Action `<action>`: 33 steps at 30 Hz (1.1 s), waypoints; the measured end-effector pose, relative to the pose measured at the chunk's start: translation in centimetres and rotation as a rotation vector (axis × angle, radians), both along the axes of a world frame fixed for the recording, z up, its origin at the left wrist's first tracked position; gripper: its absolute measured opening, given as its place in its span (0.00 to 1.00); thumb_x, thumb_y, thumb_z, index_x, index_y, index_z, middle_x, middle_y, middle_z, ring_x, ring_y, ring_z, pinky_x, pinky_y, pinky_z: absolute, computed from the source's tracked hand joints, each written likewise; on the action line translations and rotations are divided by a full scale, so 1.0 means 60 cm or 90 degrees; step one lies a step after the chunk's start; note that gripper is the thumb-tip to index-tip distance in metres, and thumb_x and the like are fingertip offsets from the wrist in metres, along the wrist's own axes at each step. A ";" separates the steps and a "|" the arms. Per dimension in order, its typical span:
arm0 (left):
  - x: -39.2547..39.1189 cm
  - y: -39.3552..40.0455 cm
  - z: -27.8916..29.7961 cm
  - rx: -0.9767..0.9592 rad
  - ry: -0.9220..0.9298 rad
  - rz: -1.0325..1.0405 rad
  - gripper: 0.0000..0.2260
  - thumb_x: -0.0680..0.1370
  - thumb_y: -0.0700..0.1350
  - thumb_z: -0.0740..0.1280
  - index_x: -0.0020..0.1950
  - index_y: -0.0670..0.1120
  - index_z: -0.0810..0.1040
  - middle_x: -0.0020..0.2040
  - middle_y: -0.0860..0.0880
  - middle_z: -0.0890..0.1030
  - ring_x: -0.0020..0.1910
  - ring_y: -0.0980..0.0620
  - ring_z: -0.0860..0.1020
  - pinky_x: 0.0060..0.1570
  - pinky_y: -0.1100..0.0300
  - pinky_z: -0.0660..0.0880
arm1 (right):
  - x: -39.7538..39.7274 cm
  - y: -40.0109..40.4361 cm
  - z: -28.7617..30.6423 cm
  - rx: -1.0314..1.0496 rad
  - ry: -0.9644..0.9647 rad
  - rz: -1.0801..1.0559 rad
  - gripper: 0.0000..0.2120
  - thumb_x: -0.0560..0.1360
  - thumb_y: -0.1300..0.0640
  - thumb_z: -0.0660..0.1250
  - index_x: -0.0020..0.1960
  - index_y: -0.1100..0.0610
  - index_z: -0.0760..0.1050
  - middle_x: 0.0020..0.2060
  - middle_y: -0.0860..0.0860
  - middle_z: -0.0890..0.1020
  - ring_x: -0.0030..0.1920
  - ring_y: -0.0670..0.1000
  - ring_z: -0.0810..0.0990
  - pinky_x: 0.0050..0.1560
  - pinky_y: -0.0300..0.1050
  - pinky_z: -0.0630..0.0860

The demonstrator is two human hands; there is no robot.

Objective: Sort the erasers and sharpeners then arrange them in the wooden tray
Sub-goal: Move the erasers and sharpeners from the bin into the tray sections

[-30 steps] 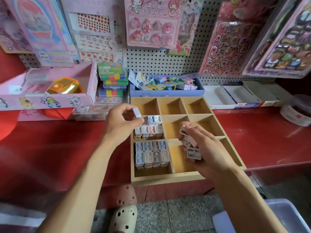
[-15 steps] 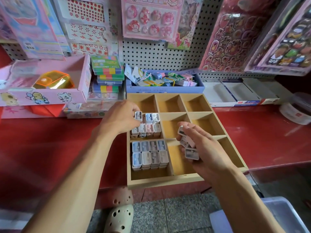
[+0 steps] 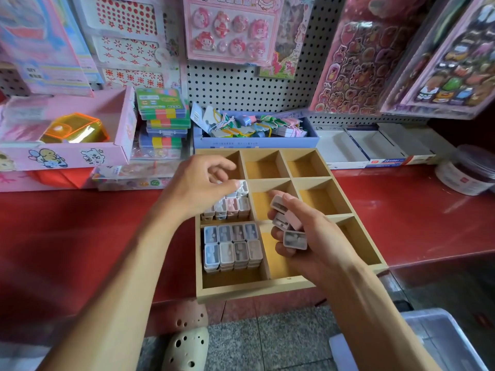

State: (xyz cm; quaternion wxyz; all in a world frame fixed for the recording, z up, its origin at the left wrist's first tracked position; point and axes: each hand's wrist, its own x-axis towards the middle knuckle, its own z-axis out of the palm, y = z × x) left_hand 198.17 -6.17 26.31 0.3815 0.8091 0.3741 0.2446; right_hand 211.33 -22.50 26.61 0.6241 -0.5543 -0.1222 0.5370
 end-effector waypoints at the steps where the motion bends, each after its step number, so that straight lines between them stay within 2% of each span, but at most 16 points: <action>1: 0.003 -0.013 0.007 -0.026 -0.049 -0.037 0.11 0.72 0.46 0.76 0.53 0.51 0.82 0.42 0.52 0.82 0.37 0.57 0.77 0.40 0.62 0.76 | -0.002 0.003 0.001 0.004 0.010 0.009 0.13 0.80 0.53 0.66 0.59 0.57 0.82 0.38 0.52 0.80 0.29 0.48 0.72 0.25 0.38 0.62; 4: 0.012 -0.042 0.018 -0.062 -0.099 -0.124 0.08 0.71 0.45 0.76 0.49 0.51 0.84 0.42 0.51 0.83 0.38 0.54 0.78 0.42 0.62 0.77 | -0.012 0.008 0.005 0.020 0.015 0.044 0.12 0.80 0.51 0.64 0.51 0.57 0.83 0.36 0.52 0.80 0.29 0.47 0.73 0.25 0.38 0.63; 7: 0.015 -0.051 0.021 -0.085 -0.095 -0.171 0.05 0.73 0.42 0.75 0.47 0.48 0.85 0.41 0.50 0.84 0.42 0.47 0.81 0.45 0.56 0.78 | -0.019 0.015 0.010 0.039 -0.003 0.068 0.14 0.80 0.51 0.64 0.41 0.54 0.84 0.36 0.53 0.80 0.30 0.48 0.73 0.25 0.38 0.65; 9: 0.013 -0.048 0.019 -0.111 -0.114 -0.181 0.05 0.73 0.39 0.74 0.47 0.46 0.84 0.41 0.49 0.85 0.40 0.49 0.82 0.45 0.56 0.79 | -0.021 0.021 0.011 0.039 -0.024 0.071 0.15 0.79 0.51 0.65 0.38 0.53 0.84 0.35 0.53 0.79 0.30 0.48 0.72 0.24 0.38 0.65; 11: 0.011 -0.047 0.020 -0.132 -0.144 -0.169 0.06 0.72 0.36 0.74 0.46 0.43 0.83 0.39 0.50 0.83 0.38 0.55 0.80 0.40 0.59 0.78 | -0.022 0.028 0.011 0.032 -0.037 0.052 0.14 0.78 0.50 0.66 0.39 0.54 0.84 0.35 0.53 0.78 0.30 0.49 0.70 0.24 0.38 0.63; 13: 0.010 -0.044 0.020 -0.136 -0.186 -0.120 0.07 0.71 0.35 0.75 0.46 0.43 0.82 0.38 0.48 0.82 0.37 0.55 0.79 0.34 0.61 0.78 | -0.022 0.031 0.010 0.017 -0.048 0.024 0.13 0.79 0.50 0.66 0.43 0.56 0.82 0.35 0.53 0.78 0.30 0.49 0.70 0.25 0.38 0.62; 15: 0.008 -0.043 0.016 -0.115 -0.193 -0.086 0.10 0.70 0.35 0.75 0.49 0.45 0.82 0.39 0.48 0.82 0.36 0.54 0.80 0.33 0.62 0.78 | -0.023 0.032 0.009 0.006 -0.058 0.016 0.12 0.81 0.50 0.65 0.45 0.57 0.80 0.35 0.52 0.77 0.29 0.48 0.70 0.25 0.38 0.62; 19: 0.003 -0.044 0.013 -0.068 -0.132 -0.128 0.12 0.68 0.34 0.75 0.47 0.49 0.84 0.37 0.52 0.82 0.40 0.49 0.83 0.42 0.52 0.80 | -0.029 0.037 0.014 0.011 -0.085 0.011 0.15 0.82 0.53 0.64 0.40 0.57 0.81 0.32 0.52 0.79 0.27 0.47 0.71 0.23 0.37 0.63; 24: -0.010 -0.032 0.024 -0.160 -0.162 -0.153 0.10 0.67 0.36 0.78 0.46 0.46 0.85 0.46 0.51 0.85 0.40 0.51 0.82 0.47 0.46 0.81 | -0.033 0.044 0.023 0.018 -0.098 0.037 0.12 0.82 0.54 0.62 0.46 0.61 0.77 0.29 0.51 0.79 0.25 0.45 0.74 0.23 0.37 0.67; 27: -0.015 -0.030 0.031 -0.159 -0.169 -0.166 0.10 0.68 0.33 0.77 0.47 0.40 0.83 0.44 0.47 0.85 0.37 0.52 0.81 0.41 0.55 0.82 | -0.035 0.053 0.025 0.030 -0.079 0.043 0.13 0.83 0.55 0.62 0.43 0.60 0.76 0.29 0.50 0.79 0.24 0.45 0.75 0.22 0.36 0.68; 31: -0.030 0.001 0.023 -0.067 -0.099 -0.052 0.18 0.65 0.37 0.80 0.52 0.48 0.82 0.44 0.54 0.83 0.36 0.61 0.79 0.41 0.66 0.78 | -0.019 0.059 0.010 0.025 0.037 -0.030 0.15 0.82 0.52 0.62 0.39 0.57 0.76 0.35 0.53 0.78 0.27 0.47 0.71 0.22 0.36 0.64; 33: -0.043 0.019 0.013 -0.017 -0.023 0.016 0.17 0.65 0.39 0.80 0.51 0.50 0.83 0.38 0.59 0.81 0.32 0.66 0.77 0.37 0.75 0.71 | -0.007 0.056 0.001 0.020 0.087 -0.077 0.14 0.82 0.53 0.61 0.40 0.58 0.74 0.36 0.54 0.77 0.27 0.47 0.70 0.21 0.36 0.64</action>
